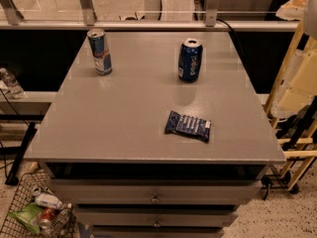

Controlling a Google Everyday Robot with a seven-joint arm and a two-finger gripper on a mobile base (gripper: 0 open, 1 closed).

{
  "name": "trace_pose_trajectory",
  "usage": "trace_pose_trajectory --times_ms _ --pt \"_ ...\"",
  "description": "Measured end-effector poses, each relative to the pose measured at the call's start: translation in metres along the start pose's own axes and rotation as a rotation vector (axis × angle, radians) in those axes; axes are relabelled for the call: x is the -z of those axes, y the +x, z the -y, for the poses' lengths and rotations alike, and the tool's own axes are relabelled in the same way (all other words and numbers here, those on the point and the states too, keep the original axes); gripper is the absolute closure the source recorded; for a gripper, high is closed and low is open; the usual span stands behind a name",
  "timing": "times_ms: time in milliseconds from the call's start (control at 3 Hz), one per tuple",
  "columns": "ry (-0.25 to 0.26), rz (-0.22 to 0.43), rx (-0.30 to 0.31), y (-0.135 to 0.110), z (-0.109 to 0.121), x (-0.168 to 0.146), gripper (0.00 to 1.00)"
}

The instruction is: Move pepsi can near rxbar blueberry

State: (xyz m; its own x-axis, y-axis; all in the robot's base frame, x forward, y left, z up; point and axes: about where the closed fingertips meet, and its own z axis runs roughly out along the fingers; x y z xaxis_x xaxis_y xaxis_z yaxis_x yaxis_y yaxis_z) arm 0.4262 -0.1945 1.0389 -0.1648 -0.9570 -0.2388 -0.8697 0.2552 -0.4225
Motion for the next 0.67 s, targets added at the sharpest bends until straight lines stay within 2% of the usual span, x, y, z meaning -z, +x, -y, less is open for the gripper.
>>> trace_pose_trajectory --times_ms 333,667 --pt "0.0 0.0 0.0 0.0 0.0 0.0001 0.0" --pt "0.032 0.054 -0.029 0.0027 0.0087 -0.0069 0.0"
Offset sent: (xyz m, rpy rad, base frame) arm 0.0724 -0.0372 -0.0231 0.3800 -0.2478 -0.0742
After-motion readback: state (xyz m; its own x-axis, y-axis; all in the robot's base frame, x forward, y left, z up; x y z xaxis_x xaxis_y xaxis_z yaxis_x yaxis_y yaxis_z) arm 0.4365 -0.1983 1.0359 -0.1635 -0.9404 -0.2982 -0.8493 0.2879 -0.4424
